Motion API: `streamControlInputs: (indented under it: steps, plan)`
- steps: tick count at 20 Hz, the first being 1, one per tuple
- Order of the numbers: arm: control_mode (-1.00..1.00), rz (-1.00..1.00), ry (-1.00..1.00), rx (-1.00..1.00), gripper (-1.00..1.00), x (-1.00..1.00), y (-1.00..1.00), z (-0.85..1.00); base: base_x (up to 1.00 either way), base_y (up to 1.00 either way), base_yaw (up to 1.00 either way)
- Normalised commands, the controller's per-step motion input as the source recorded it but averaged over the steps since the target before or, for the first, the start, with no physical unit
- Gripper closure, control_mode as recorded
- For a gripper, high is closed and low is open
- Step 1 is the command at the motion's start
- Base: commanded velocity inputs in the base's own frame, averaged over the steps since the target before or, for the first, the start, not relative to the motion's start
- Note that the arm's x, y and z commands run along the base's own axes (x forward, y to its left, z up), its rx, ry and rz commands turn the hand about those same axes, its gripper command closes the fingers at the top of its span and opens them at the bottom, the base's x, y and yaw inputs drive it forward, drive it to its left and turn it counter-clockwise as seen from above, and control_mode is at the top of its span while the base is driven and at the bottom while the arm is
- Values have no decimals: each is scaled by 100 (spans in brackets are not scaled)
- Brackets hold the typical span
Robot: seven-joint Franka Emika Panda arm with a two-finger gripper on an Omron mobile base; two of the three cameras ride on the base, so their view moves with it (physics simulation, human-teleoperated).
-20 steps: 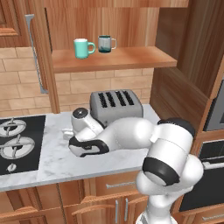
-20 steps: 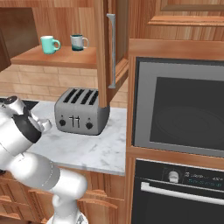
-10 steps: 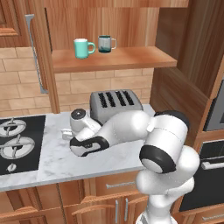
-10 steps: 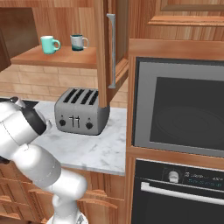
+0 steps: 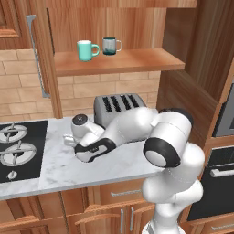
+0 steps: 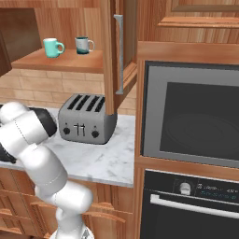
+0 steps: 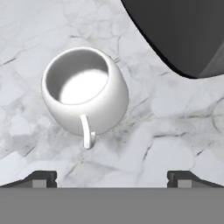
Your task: Pick the mug on the counter and place it in the cabinet with the handle facing the right, like the mugs already inside.
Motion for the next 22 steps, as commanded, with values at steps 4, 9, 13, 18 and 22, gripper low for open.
streamControlInputs:
  steps: [4,9,13,18,22]
  plan:
    - [-100,-3,0,0,-100,16,5,-4,0,0,0]
    - [-100,-4,0,0,-100,17,1,-1,0,0,0]
    - [-100,-3,0,0,-100,17,0,-6,0,0,0]
    - [-100,-2,0,0,-100,17,2,-18,0,0,0]
    - [-100,-1,0,0,100,13,10,-29,0,0,0]
